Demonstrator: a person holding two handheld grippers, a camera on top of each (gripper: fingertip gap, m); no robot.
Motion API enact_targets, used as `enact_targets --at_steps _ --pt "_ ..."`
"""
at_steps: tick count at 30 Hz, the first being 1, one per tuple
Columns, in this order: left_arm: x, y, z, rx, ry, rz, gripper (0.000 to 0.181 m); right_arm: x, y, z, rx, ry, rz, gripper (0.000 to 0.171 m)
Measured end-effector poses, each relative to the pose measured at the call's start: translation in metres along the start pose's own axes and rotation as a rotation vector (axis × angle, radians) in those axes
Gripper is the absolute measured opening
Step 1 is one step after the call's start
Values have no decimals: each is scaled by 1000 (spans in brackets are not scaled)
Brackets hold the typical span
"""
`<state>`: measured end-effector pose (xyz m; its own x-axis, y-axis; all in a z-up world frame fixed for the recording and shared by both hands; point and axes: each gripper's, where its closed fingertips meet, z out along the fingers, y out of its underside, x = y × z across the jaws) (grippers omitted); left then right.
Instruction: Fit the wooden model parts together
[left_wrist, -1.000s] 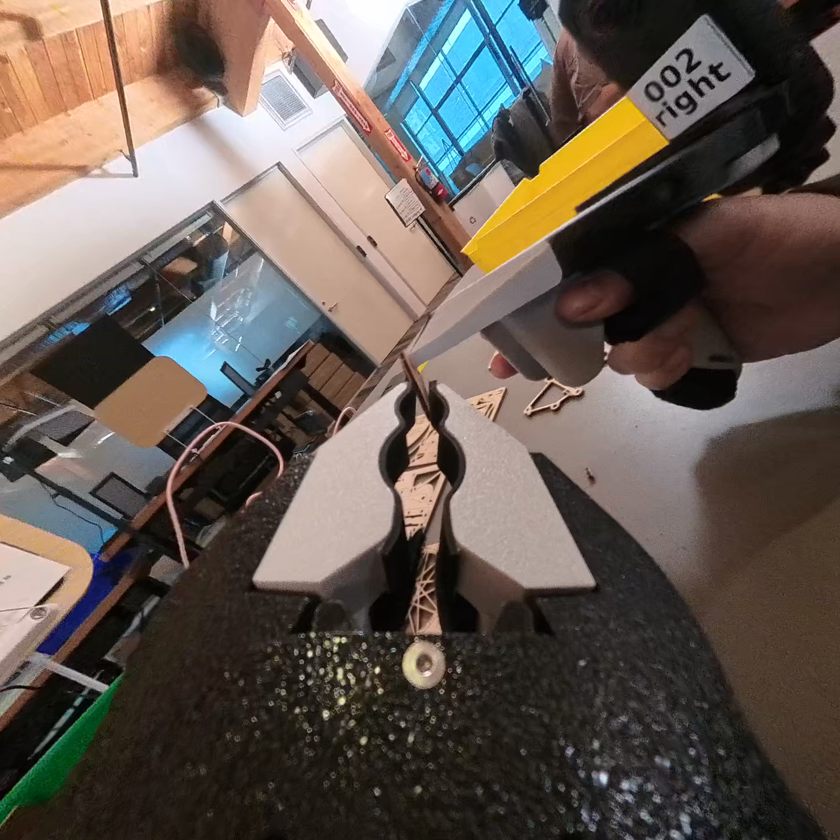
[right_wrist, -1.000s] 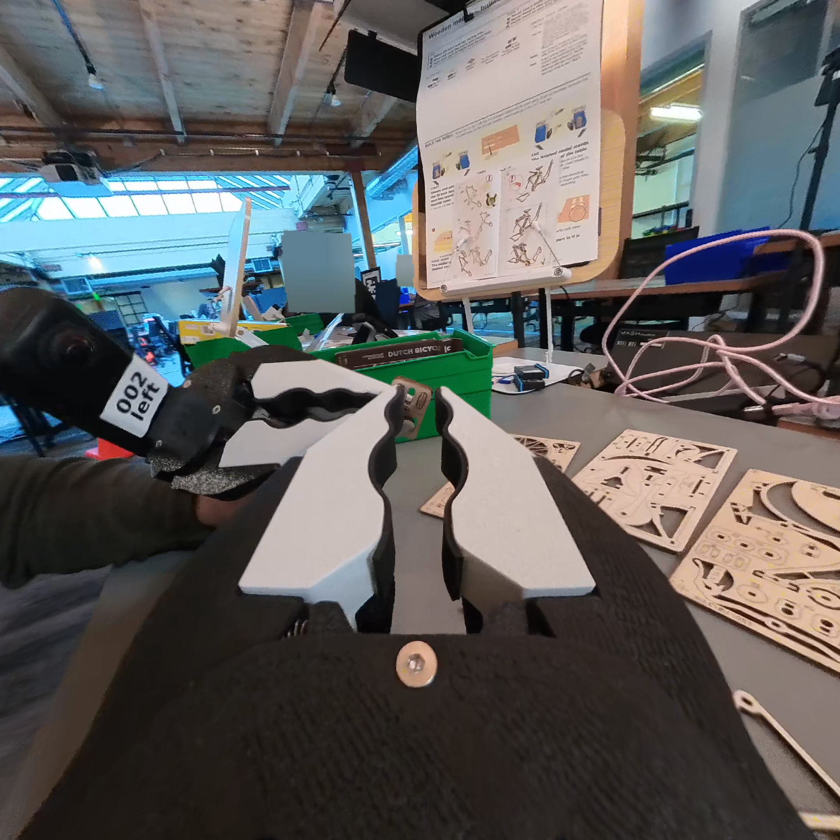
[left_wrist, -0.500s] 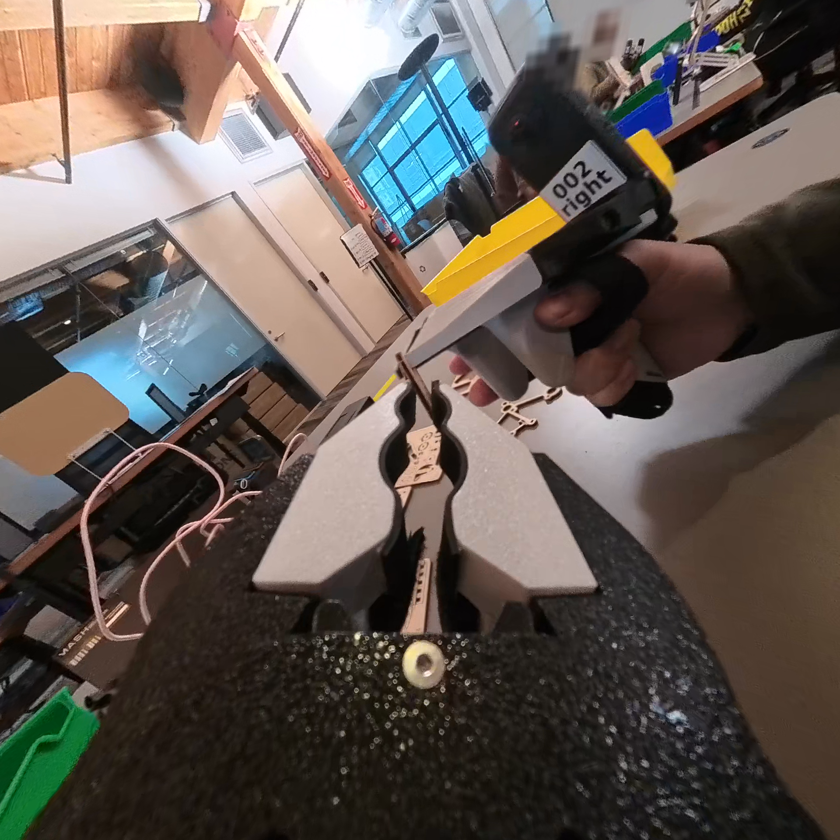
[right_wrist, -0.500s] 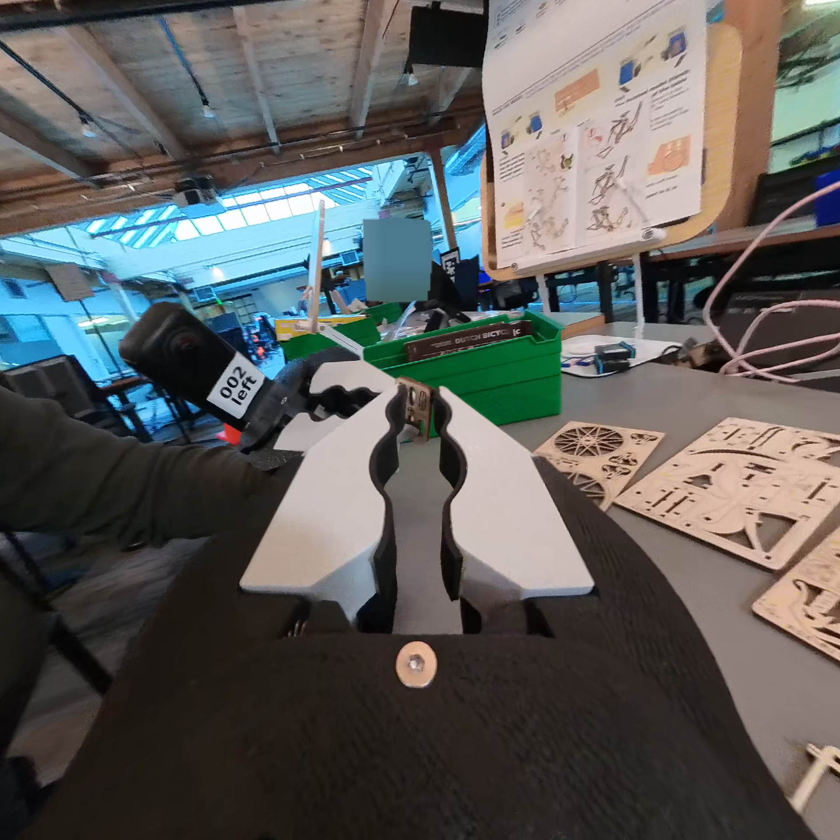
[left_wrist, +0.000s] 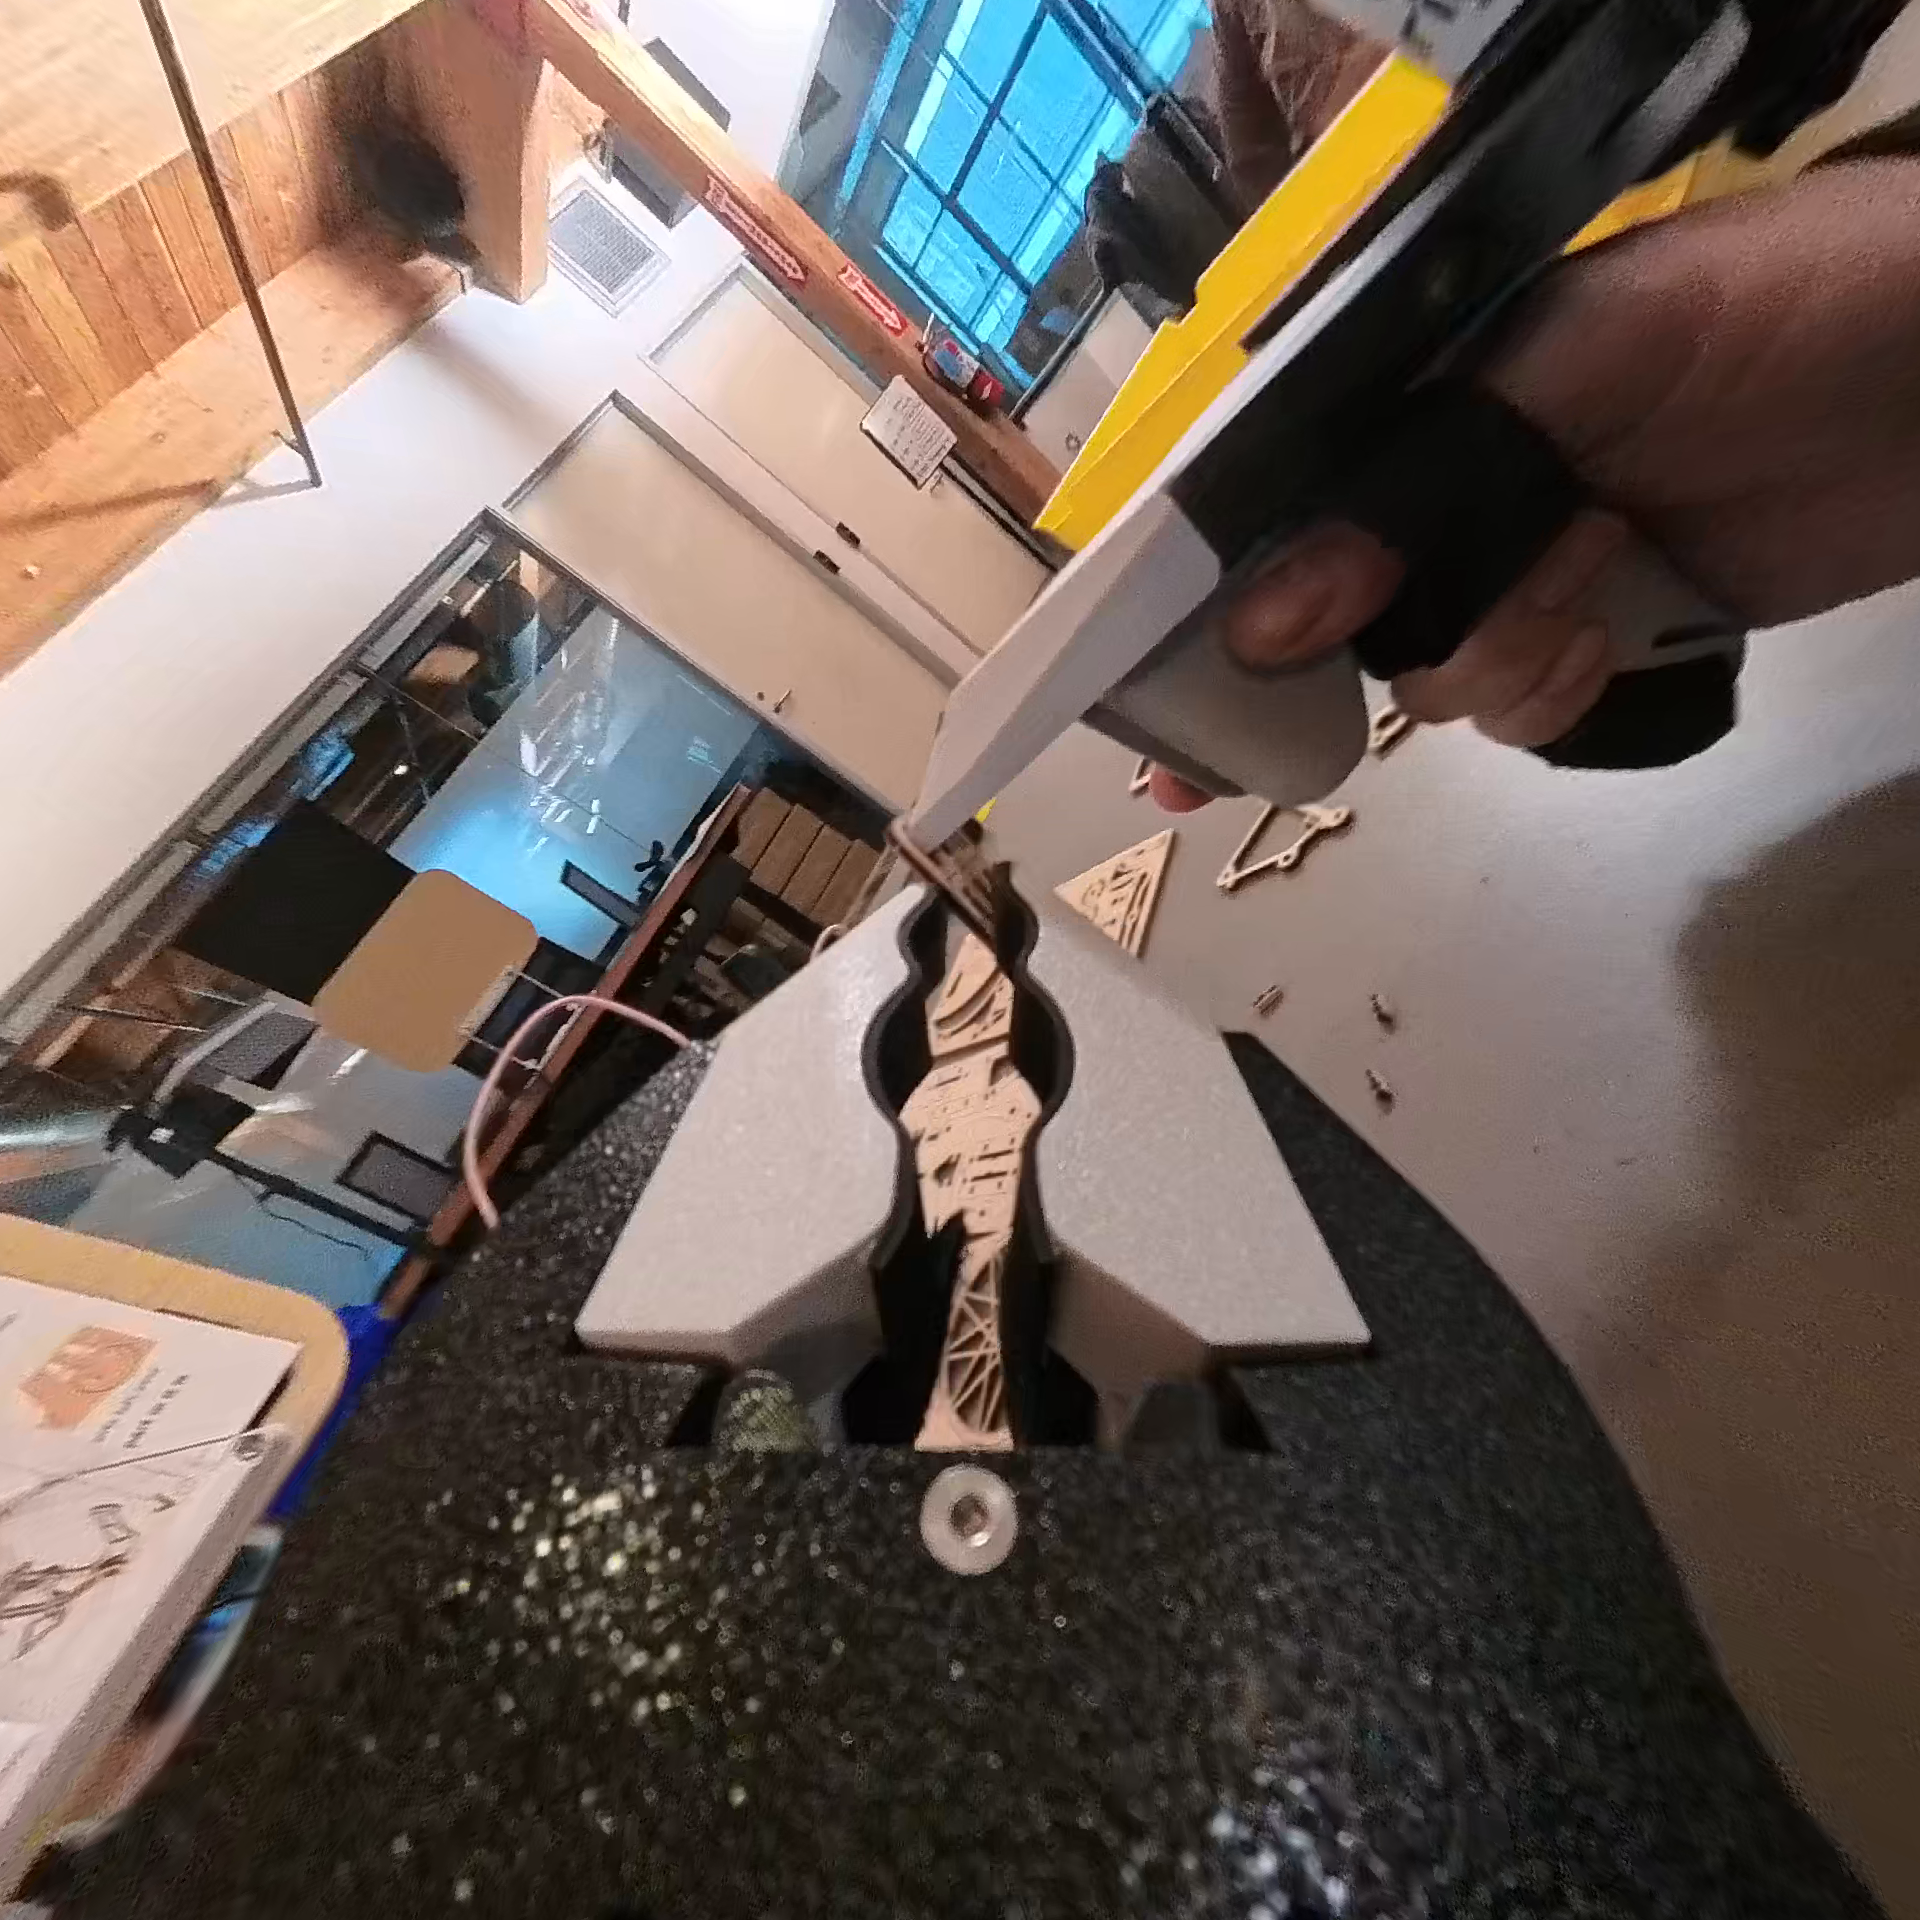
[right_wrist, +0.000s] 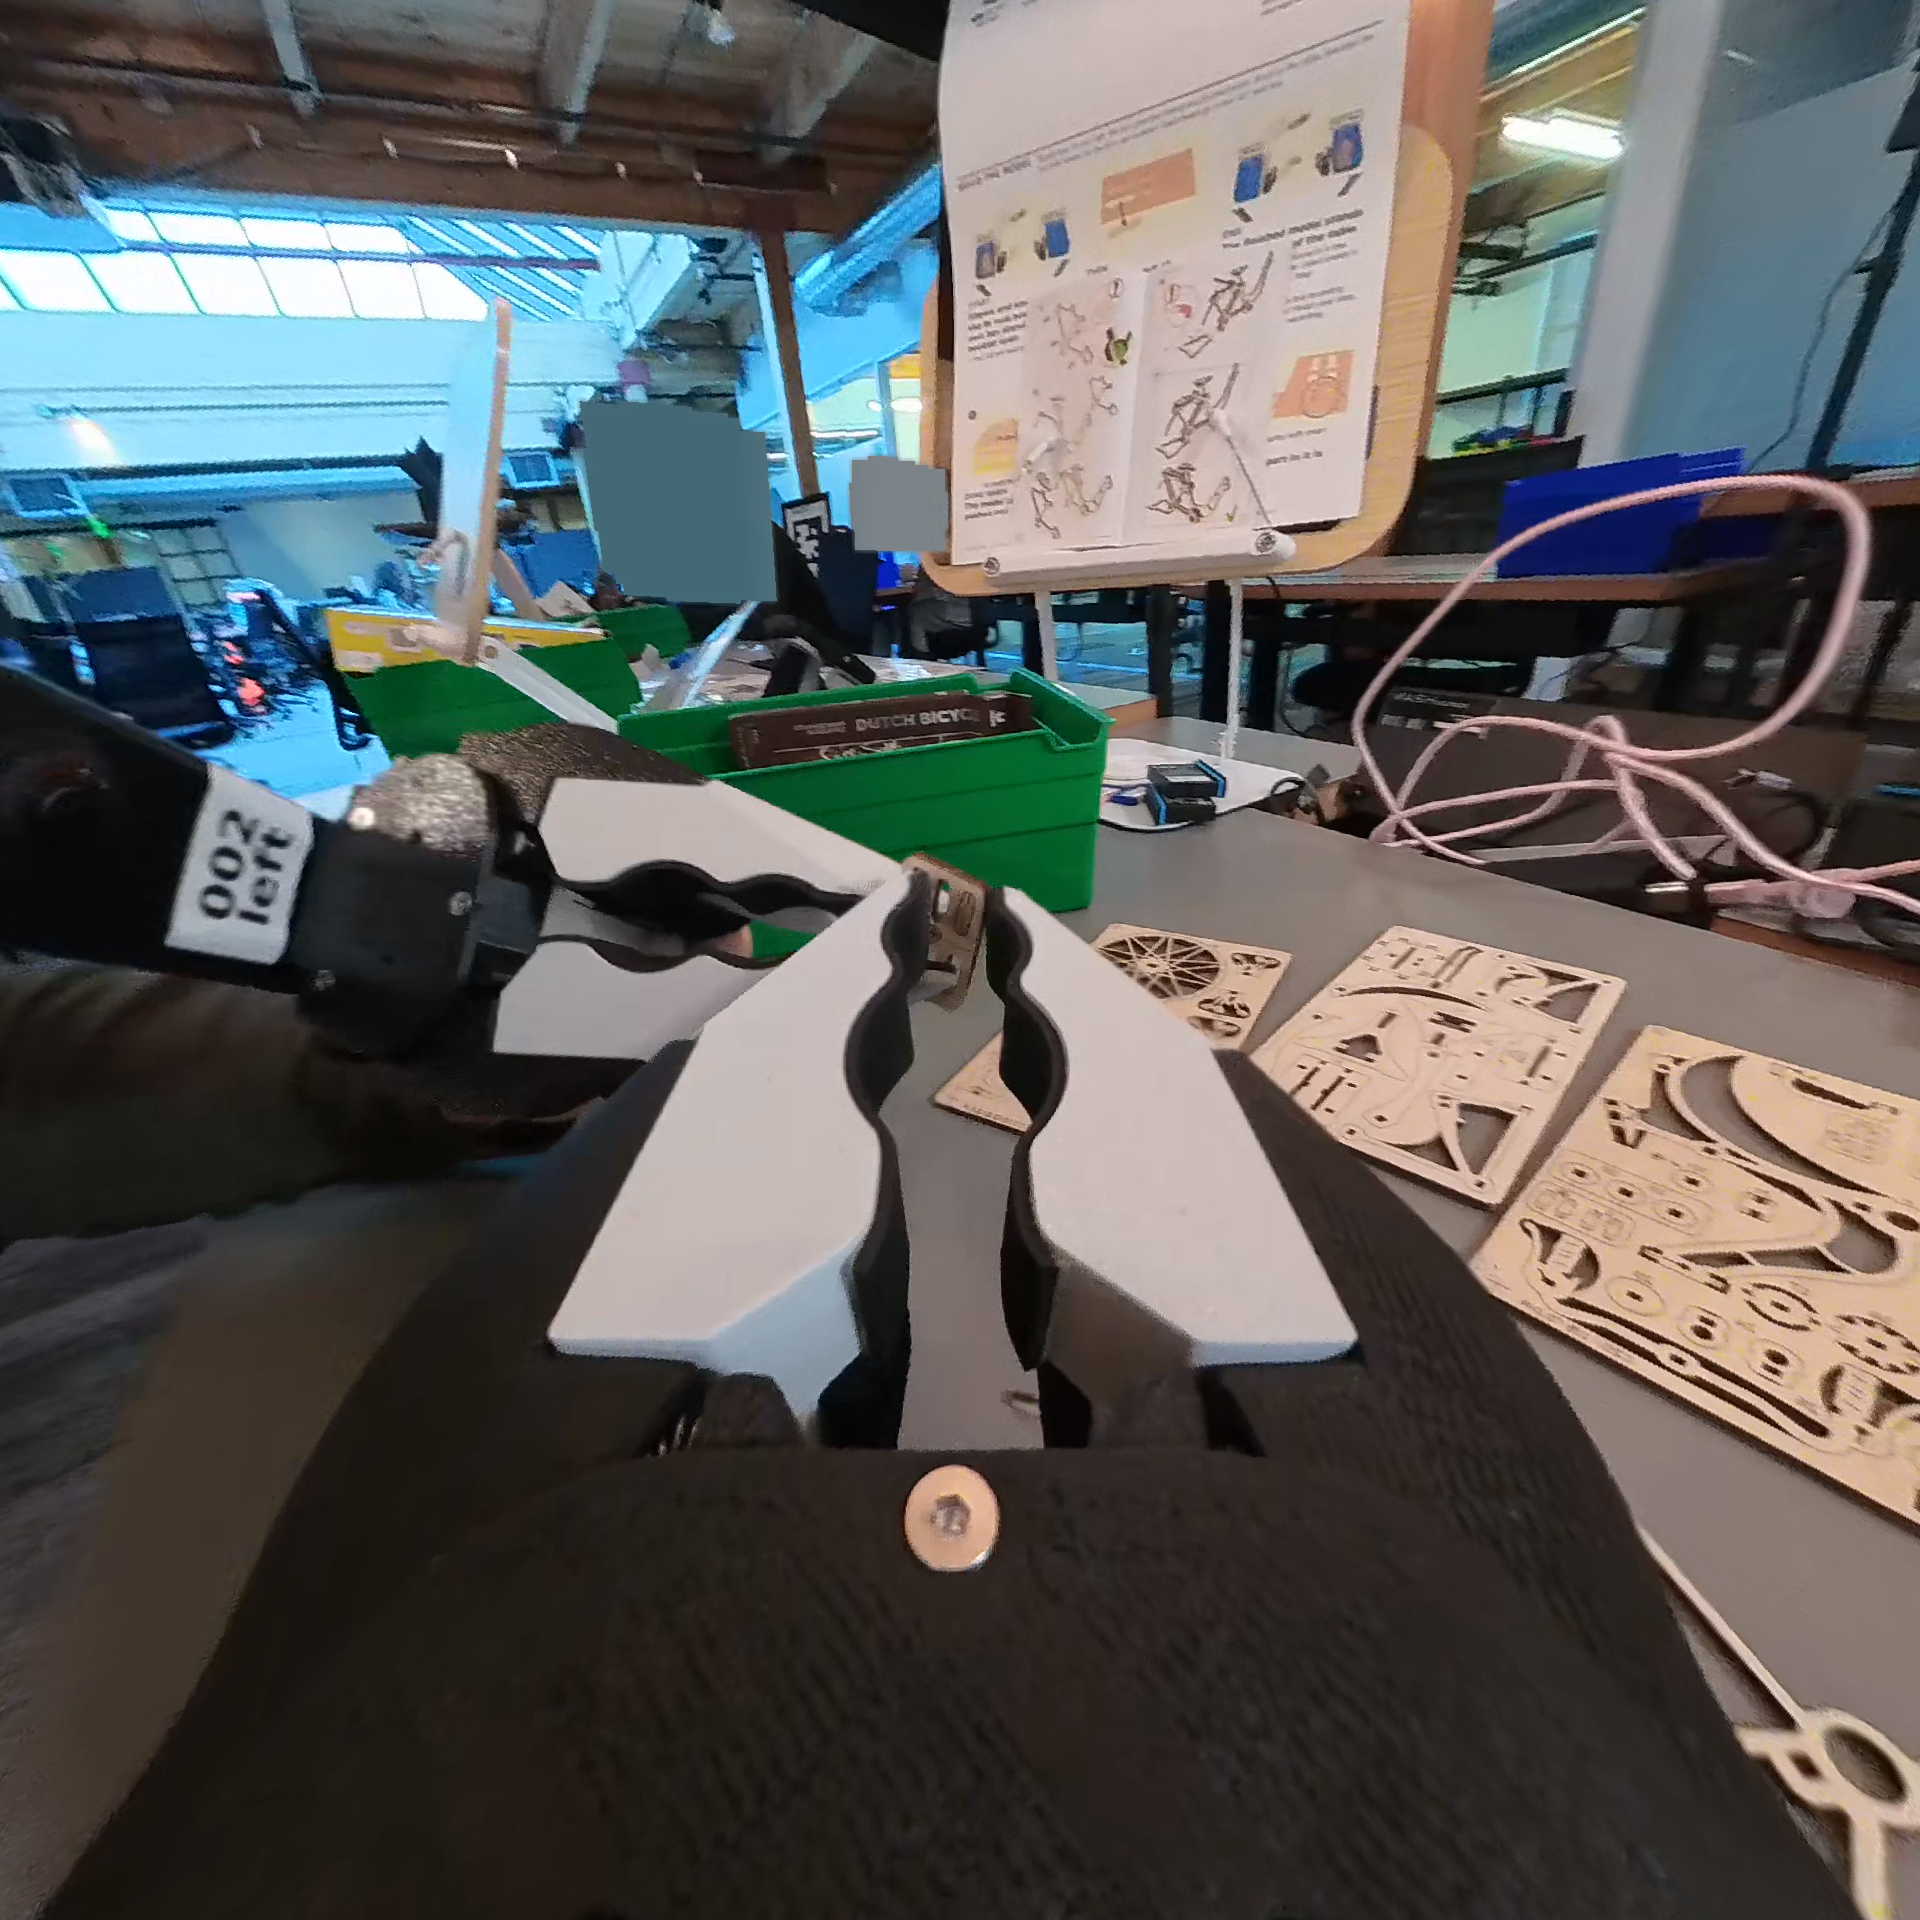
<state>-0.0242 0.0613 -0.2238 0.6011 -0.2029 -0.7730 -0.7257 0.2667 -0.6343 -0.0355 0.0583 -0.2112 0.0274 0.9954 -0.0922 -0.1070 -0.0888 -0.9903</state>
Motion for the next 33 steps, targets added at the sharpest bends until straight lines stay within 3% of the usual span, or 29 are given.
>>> enact_targets --at_steps 4,9,11,18,22,24,29,33 --pt "-1 3 1 -24 -30 60 6 0 -1 0 10 10 -44 9" --pt "-9 -34 -12 287 101 -433 4 -24 -29 -16 231 -253 -86 5" --pt "-5 -41 -18 364 149 -468 4 -32 -31 -20 260 -338 -91 2" --pt "-4 -45 -20 339 138 -347 1 -36 -32 -24 250 -392 -148 5" --pt "-5 -39 -22 244 -16 128 0 -35 -23 -24 188 -298 -451 6" --pt "-3 -37 -22 211 -35 252 0 -35 -19 -23 159 -262 -582 8" --pt "-1 -31 -20 190 -21 290 0 -39 -10 -24 101 -204 -843 19" --pt "4 -26 -18 170 -7 320 0 -41 -5 -24 82 -181 -946 17"
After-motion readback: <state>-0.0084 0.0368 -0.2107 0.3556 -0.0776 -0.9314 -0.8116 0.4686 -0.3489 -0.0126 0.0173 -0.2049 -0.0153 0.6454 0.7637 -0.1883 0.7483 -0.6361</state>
